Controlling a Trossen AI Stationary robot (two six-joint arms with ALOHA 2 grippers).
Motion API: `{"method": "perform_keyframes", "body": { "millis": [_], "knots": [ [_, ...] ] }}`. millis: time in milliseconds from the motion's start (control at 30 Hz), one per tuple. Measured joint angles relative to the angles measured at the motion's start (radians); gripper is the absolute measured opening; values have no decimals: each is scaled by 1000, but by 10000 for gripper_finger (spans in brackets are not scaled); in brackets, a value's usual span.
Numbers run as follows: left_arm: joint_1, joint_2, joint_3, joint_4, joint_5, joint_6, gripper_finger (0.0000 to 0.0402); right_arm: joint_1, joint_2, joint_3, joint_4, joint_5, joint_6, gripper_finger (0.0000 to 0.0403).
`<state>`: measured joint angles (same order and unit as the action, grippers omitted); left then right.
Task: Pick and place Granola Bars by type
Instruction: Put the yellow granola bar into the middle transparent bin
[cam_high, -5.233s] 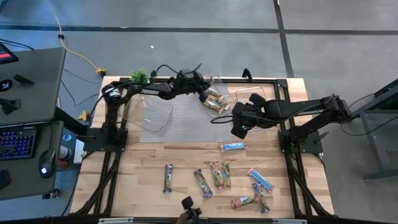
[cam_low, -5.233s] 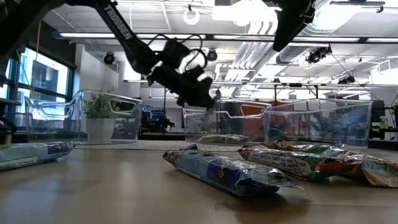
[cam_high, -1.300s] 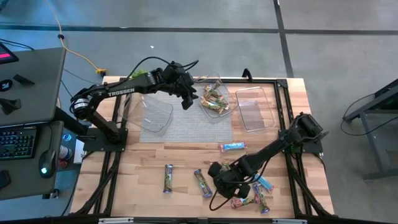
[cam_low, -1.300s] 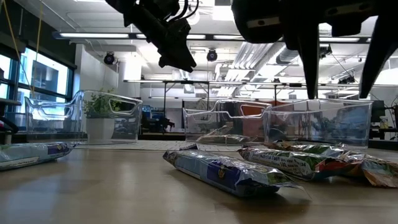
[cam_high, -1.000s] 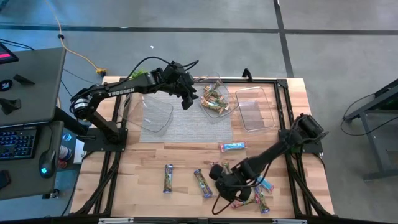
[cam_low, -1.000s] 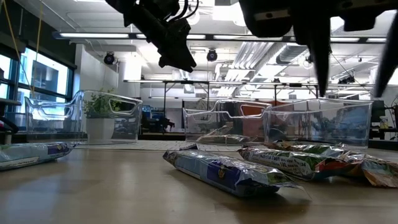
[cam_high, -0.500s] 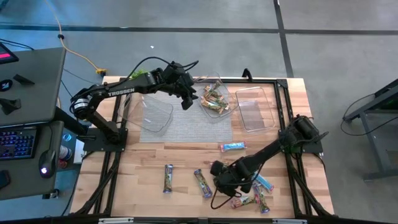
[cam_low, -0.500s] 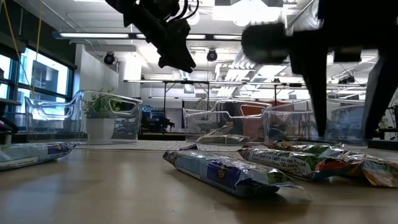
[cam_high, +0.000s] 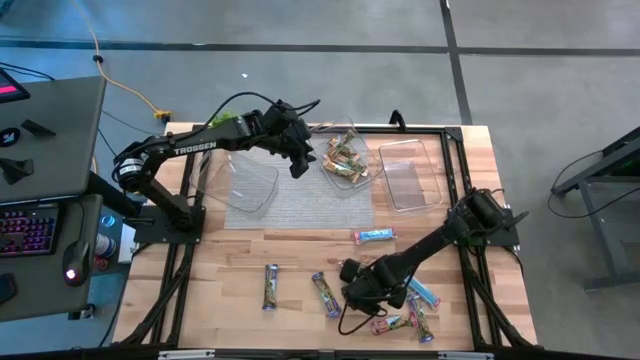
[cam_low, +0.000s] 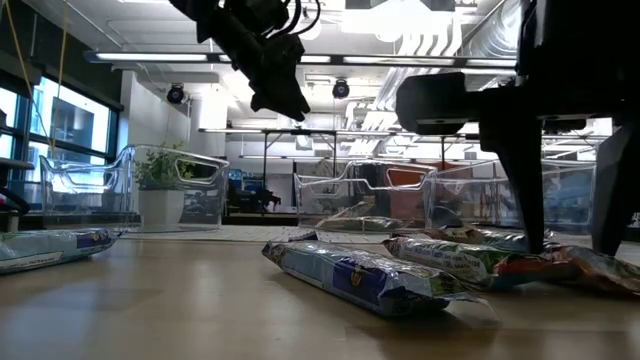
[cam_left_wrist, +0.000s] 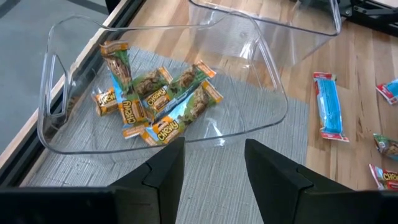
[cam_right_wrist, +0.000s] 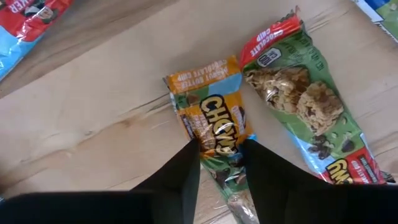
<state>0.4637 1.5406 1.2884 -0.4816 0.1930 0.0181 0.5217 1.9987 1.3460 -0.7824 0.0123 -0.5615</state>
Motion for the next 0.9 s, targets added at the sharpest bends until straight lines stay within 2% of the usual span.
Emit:
{"method": "perform_keyframes", "body": {
  "millis": [267,400,600,767,900],
  "knots": [
    [0,0,0,0,-1,0,161,0,0,1,4,13,3,9],
    [0,0,0,0,-1,0,161,1,2,4,17,117,9,9],
    [0,0,0,7,0,0,161,-39,-16,30,-17,357,-7,1],
    [0,0,0,8,0,0,161,-119,-136,35,-83,503,1,0],
    [0,0,0,11,0,0,161,-224,-270,34,-63,573,-16,0]
  ]
}}
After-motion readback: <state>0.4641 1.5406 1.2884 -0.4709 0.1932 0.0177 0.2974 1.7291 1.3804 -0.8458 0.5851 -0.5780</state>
